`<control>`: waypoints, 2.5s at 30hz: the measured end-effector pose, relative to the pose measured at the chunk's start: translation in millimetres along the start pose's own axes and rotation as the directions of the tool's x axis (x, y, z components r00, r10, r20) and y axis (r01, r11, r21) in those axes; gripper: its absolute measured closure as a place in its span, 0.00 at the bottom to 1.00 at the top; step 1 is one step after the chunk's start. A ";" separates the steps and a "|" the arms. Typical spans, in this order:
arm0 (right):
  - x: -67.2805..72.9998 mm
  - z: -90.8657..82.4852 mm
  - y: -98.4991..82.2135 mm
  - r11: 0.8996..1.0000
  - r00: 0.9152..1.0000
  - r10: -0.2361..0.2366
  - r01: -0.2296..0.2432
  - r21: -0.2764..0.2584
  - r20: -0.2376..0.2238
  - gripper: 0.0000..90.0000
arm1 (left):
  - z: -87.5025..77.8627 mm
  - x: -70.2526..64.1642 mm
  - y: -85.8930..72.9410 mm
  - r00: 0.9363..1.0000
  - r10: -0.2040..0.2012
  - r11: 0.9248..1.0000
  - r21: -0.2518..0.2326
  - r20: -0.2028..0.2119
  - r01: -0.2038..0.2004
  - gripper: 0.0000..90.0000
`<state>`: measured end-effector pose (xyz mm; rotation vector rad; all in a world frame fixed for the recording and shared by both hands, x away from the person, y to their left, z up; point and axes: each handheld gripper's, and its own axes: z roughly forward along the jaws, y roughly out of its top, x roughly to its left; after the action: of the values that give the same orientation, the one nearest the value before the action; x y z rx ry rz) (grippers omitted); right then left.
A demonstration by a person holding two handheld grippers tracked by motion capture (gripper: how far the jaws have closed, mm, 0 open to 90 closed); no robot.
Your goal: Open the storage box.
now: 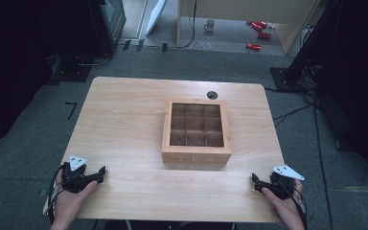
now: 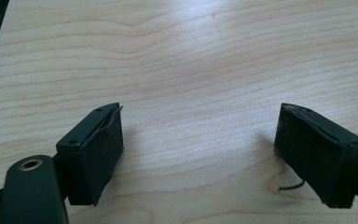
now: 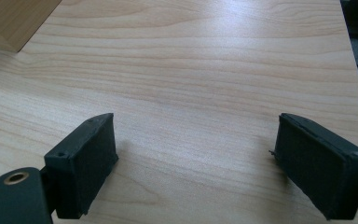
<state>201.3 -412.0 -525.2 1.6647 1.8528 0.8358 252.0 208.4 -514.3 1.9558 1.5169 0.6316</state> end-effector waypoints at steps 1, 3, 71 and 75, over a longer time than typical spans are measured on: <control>0.0 0.0 0.0 1.000 1.000 0.000 0.000 0.000 0.000 0.14 | 0.0 0.0 0.0 1.000 0.000 1.000 0.000 0.000 0.000 0.19; 0.0 0.0 0.0 1.000 1.000 0.000 0.000 0.000 0.000 0.14 | 0.0 -7.3 3.4 1.000 0.003 1.000 0.002 0.022 -0.003 0.19; 102.1 4.3 73.8 0.987 0.977 -0.060 0.027 -0.158 -0.206 0.20 | 20.2 -166.0 76.8 0.878 0.162 0.983 -0.148 0.451 -0.106 0.68; 108.1 9.5 71.7 0.988 0.975 -0.078 0.047 -0.148 -0.210 0.19 | 18.2 -164.3 78.6 0.874 0.163 0.982 -0.159 0.459 -0.100 0.69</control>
<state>243.9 -299.4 -475.9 1.4695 1.9264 1.1316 279.3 31.5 -476.0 1.9411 1.0229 0.2671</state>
